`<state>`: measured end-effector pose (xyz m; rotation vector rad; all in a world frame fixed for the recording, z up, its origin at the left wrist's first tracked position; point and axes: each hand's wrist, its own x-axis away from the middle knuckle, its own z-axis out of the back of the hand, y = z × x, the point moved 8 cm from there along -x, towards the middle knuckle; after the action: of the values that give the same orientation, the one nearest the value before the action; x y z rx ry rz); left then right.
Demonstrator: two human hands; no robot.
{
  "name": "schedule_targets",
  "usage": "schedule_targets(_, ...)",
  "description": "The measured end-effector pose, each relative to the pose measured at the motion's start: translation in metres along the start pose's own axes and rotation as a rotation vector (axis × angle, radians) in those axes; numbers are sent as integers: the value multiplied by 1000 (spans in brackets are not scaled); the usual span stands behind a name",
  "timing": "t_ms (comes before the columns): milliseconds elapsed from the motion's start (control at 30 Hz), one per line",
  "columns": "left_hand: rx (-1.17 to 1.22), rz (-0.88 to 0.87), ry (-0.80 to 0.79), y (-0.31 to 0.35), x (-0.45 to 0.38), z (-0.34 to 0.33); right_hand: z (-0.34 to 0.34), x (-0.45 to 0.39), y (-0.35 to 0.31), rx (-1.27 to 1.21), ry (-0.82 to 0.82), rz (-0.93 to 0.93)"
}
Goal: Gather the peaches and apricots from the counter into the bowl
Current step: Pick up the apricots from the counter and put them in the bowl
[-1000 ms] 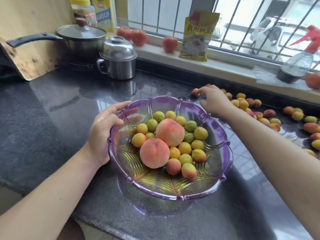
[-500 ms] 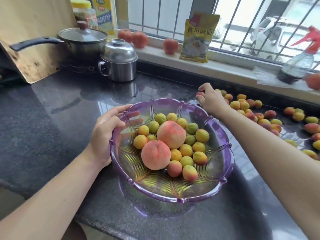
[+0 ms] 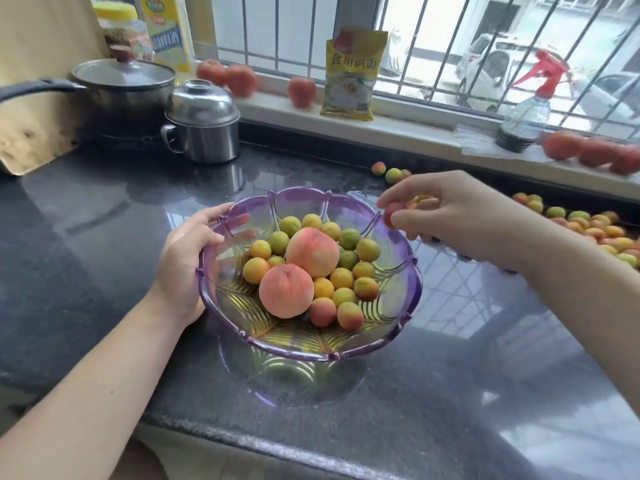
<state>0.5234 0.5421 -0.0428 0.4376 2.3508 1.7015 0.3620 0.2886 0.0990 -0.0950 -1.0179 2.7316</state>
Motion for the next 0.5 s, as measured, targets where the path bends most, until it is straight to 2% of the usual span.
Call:
schedule_targets(100, -1, -3, 12, -2, -1, 3, -23, 12, -7, 249, -127, 23)
schedule_targets(200, 8, -8, 13, -2, -2, 4, -35, 15, -12, 441, -164, 87)
schedule_targets(333, 6, -13, 11, -3, -3, 4, -28, 10, -13, 487, -164, 87)
schedule_targets(500, 1, -15, 9, -3, -4, 4, -47, 21, -12, 643, -351, 82)
